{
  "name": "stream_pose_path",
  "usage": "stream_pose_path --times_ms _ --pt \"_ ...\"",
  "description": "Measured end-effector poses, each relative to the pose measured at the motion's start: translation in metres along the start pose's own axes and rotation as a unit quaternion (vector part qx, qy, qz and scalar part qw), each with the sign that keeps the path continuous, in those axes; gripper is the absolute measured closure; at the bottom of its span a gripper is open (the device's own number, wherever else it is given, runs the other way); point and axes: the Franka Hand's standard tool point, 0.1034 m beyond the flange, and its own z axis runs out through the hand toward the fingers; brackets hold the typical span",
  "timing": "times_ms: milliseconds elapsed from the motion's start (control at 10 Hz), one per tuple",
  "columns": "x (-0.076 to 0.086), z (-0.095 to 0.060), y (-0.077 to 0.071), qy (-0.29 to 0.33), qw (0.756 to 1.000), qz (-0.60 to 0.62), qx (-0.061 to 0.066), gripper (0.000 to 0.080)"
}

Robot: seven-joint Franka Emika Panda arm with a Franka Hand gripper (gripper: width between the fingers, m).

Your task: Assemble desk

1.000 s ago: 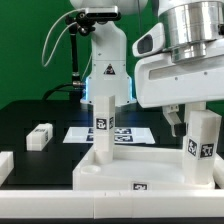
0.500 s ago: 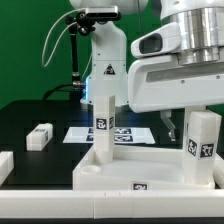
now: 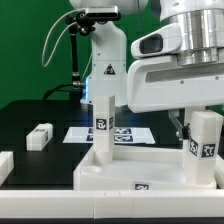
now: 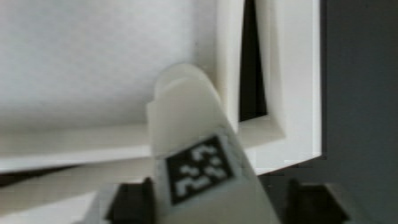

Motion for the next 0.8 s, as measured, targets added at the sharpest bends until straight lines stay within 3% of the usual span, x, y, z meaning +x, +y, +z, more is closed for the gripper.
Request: stream_pose_path --times_ms 500,600,700,800 --pt "-0.004 0.0 -0.002 -0.002 0.982 0.189 -0.002 0.0505" --pt "-0.004 -0.001 -0.003 -0.009 0.962 0.272 -0.003 0.0505" --pt "0.012 -0.016 0.008 -0.041 0.929 0.368 -0.013 0.0505" --pt "0.017 -0.017 0.021 -0.049 0.887 0.458 -0.027 0.0505"
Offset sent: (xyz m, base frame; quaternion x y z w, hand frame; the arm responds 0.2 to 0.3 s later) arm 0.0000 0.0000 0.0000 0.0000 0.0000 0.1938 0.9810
